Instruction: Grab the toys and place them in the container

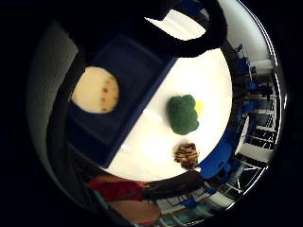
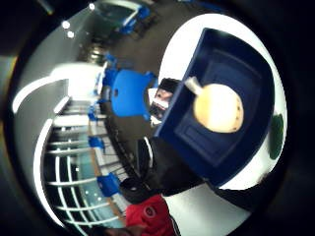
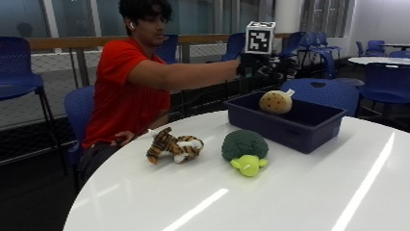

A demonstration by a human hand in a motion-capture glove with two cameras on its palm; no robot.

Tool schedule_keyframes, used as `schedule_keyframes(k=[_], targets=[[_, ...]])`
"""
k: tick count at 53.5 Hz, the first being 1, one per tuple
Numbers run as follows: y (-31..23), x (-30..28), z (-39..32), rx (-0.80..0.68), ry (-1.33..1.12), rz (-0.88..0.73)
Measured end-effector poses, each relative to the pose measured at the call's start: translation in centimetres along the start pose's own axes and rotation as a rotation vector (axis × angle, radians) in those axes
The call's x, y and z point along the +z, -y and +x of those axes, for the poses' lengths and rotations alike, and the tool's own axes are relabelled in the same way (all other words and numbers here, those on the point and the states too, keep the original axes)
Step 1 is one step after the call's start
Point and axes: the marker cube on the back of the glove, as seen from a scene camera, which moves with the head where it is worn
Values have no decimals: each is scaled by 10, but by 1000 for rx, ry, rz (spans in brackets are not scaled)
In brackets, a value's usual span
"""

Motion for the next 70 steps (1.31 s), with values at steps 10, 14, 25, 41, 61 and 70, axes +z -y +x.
schedule_keyframes(k=[10,14,25,41,61,70], targets=[[-44,-11,49,60,-41,66],[-64,-13,77,93,-83,84],[-113,-18,151,236,-57,106],[-190,21,222,365,-74,74],[-236,95,271,488,-50,-56],[-243,128,281,522,-74,-186]])
